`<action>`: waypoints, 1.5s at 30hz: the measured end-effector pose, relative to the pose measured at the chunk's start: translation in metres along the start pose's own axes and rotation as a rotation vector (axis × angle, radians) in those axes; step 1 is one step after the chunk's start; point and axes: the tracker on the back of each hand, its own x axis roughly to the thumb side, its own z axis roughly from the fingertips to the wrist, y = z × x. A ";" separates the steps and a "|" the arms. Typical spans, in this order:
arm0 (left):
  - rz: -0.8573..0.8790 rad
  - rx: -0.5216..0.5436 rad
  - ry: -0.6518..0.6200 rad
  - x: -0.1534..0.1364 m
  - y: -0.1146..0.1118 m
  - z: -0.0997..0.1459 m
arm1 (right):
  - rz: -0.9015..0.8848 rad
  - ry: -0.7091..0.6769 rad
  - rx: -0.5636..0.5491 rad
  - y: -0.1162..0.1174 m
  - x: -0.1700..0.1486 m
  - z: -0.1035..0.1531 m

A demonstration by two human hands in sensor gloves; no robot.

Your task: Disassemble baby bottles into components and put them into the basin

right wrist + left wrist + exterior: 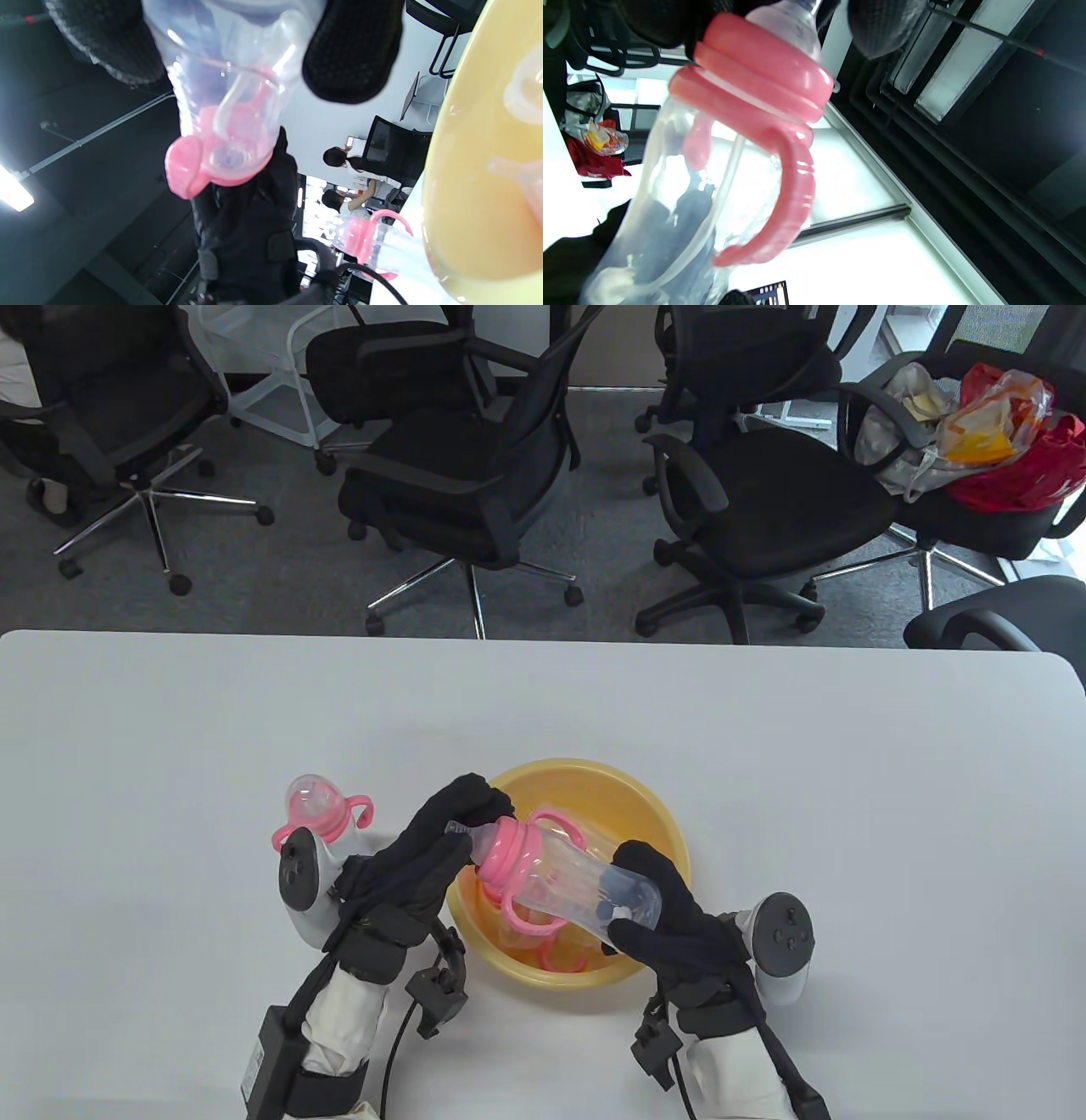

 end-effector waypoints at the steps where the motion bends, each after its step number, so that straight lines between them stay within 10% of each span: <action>1: -0.035 -0.017 0.010 0.001 0.001 0.000 | -0.003 0.001 0.000 -0.001 -0.001 0.000; 11: -0.290 0.174 0.060 0.001 0.002 0.005 | -0.019 0.012 0.010 -0.003 -0.002 0.000; 24: -0.116 -0.074 0.056 -0.004 -0.002 -0.001 | -0.076 0.017 0.001 -0.008 -0.003 0.001; 45: -0.135 0.315 -0.026 0.020 0.015 0.013 | -0.123 0.067 0.018 -0.019 -0.009 0.003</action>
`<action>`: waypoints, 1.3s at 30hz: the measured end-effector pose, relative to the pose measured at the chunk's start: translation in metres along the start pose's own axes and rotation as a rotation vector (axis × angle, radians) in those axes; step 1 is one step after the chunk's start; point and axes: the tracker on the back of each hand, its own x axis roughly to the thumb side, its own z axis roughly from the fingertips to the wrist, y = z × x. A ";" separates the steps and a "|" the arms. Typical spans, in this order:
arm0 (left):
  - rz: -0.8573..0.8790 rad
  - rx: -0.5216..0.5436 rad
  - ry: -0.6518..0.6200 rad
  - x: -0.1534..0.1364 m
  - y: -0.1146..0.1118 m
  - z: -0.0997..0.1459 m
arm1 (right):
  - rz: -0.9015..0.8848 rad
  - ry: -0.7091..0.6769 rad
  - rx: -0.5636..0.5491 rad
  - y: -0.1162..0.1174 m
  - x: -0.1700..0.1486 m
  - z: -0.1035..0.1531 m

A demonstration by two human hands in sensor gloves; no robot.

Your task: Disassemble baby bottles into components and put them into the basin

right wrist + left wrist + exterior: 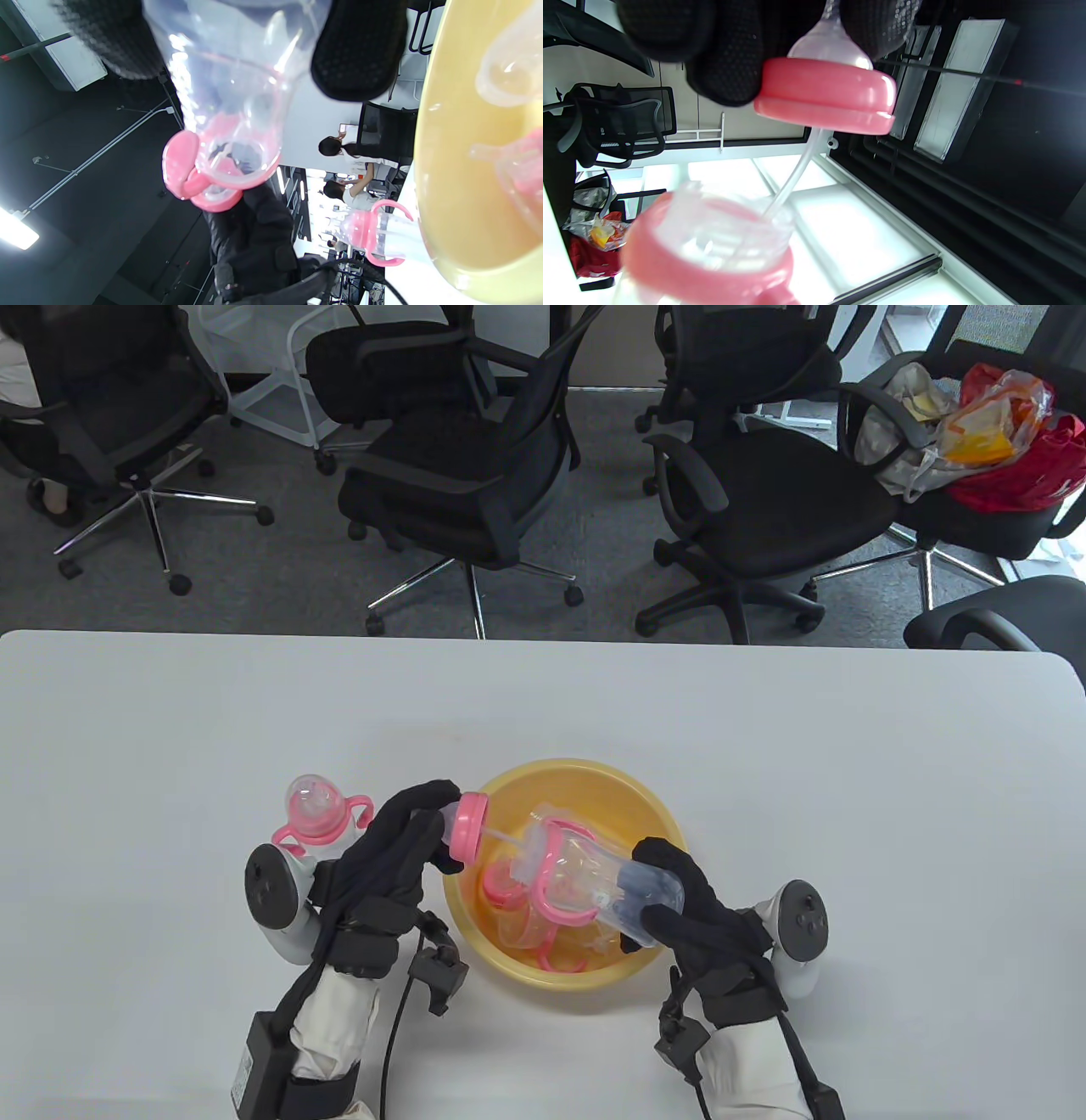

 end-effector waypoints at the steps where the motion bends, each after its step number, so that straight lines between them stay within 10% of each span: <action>1: 0.003 0.009 -0.005 0.002 0.002 0.000 | 0.000 0.004 -0.004 -0.001 0.000 0.000; 25: 0.045 0.048 -0.032 0.004 0.007 0.002 | -0.035 0.099 -0.089 -0.030 -0.013 0.009; 39: -0.155 -0.239 0.186 -0.032 -0.035 -0.001 | -0.107 0.067 -0.117 -0.039 -0.013 0.013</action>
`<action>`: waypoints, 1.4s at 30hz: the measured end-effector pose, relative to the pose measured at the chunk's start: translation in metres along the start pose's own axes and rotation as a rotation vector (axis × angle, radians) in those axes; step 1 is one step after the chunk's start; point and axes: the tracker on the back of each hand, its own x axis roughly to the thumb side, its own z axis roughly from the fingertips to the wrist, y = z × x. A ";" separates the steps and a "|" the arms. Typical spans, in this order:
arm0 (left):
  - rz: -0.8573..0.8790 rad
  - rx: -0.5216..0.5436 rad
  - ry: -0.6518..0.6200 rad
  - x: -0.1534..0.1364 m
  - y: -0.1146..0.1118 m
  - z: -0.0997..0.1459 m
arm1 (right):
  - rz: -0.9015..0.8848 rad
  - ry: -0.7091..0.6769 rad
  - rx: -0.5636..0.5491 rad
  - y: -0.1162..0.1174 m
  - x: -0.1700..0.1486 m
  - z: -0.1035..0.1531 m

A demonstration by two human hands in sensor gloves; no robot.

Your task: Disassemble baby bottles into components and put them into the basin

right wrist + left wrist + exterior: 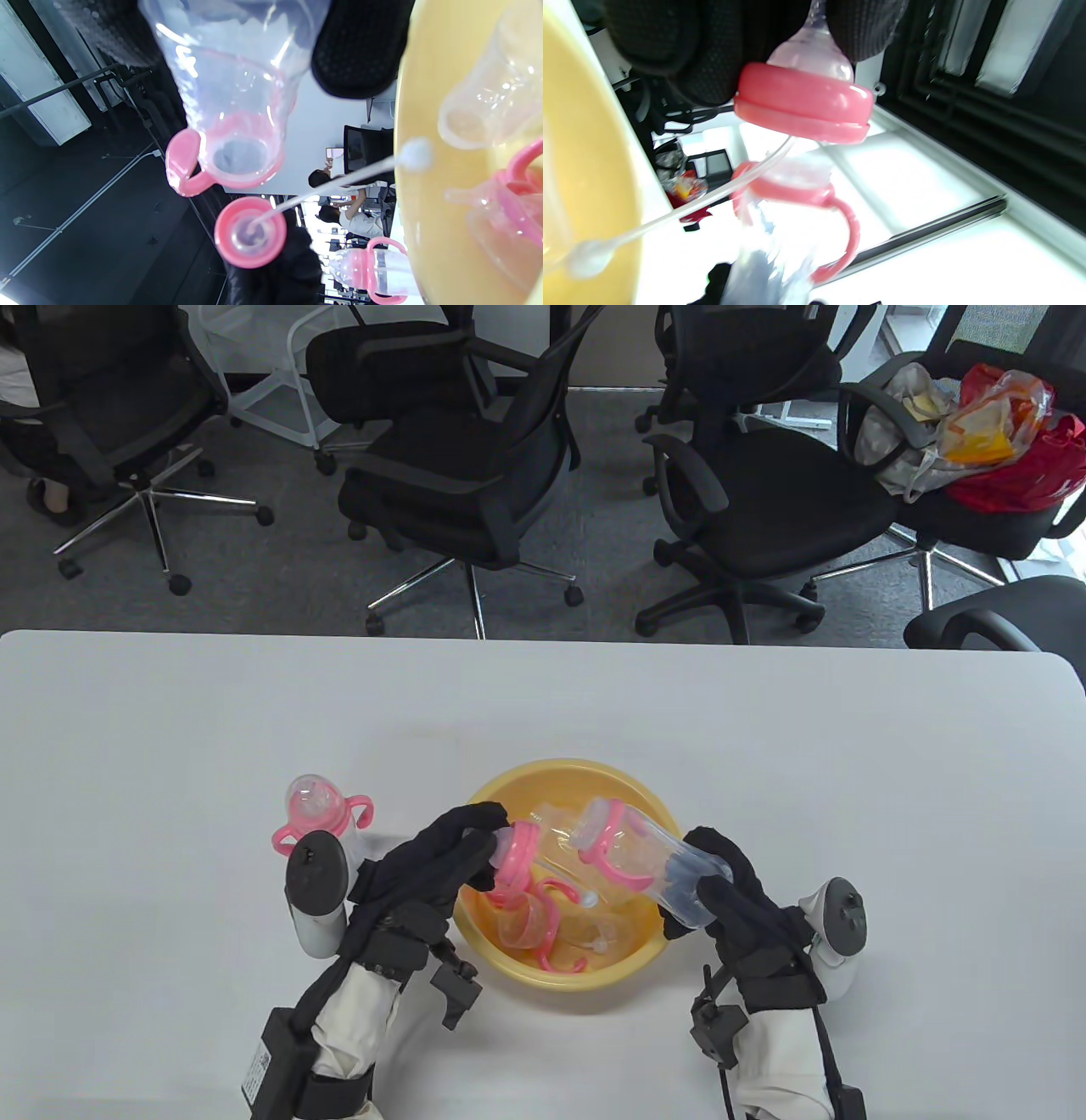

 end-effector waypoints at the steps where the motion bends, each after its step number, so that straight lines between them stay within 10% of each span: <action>1: -0.012 -0.023 0.022 -0.004 -0.006 -0.002 | -0.008 -0.003 -0.001 0.000 0.000 0.000; 17: -0.364 -0.041 0.374 -0.034 -0.026 -0.037 | -0.098 -0.026 -0.013 -0.005 -0.002 0.005; 28: -0.776 -0.235 0.677 -0.036 -0.041 -0.071 | -0.106 -0.026 -0.026 -0.009 -0.002 0.006; 42: -0.824 -0.280 0.794 -0.058 -0.047 -0.080 | -0.117 -0.027 -0.029 -0.011 -0.002 0.007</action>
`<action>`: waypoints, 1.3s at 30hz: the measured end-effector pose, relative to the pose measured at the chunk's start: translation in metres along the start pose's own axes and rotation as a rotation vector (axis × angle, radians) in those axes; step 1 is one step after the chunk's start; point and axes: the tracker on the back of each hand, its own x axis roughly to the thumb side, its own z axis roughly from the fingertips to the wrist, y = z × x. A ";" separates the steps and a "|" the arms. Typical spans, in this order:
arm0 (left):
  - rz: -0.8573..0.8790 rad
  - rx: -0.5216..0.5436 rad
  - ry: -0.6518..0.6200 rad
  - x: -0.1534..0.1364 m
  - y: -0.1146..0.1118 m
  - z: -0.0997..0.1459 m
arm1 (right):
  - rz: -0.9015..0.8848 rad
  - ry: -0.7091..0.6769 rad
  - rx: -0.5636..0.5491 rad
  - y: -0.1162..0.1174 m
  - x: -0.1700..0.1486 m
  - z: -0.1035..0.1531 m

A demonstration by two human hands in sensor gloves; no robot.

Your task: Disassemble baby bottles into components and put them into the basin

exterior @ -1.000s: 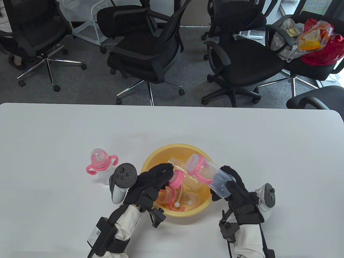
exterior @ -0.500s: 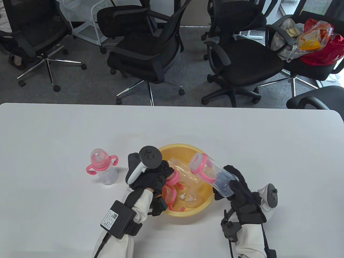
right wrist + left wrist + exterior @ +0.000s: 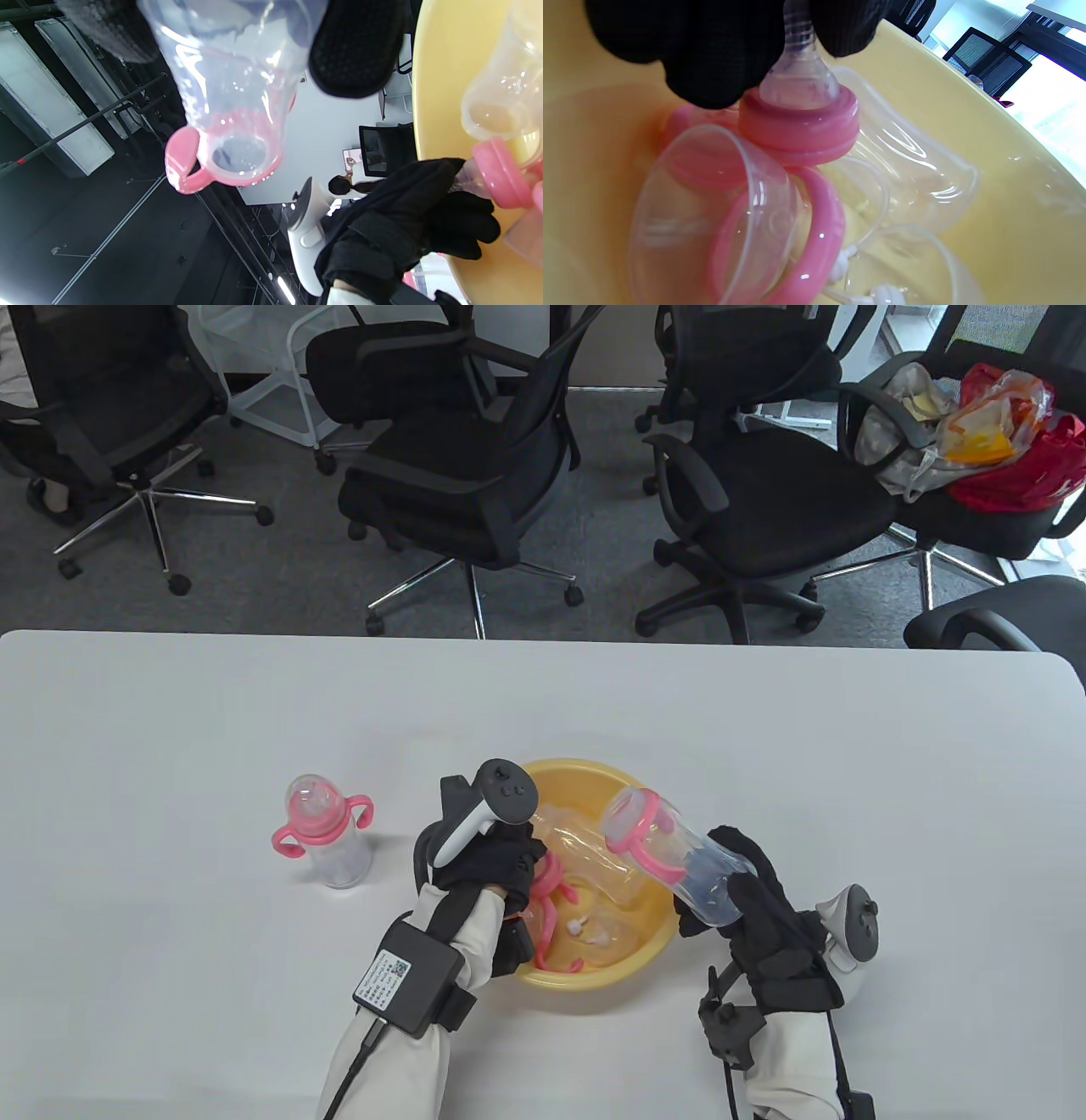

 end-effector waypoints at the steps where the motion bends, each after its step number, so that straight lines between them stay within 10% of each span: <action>1: 0.004 -0.003 -0.005 0.000 0.001 0.001 | -0.001 0.001 -0.001 0.000 0.000 0.000; 27: 0.634 0.270 -0.623 -0.003 0.024 0.093 | 0.028 0.041 0.029 0.006 -0.008 -0.002; 39: 0.796 0.120 -0.676 -0.011 0.005 0.087 | 0.119 0.093 0.112 0.022 -0.013 -0.007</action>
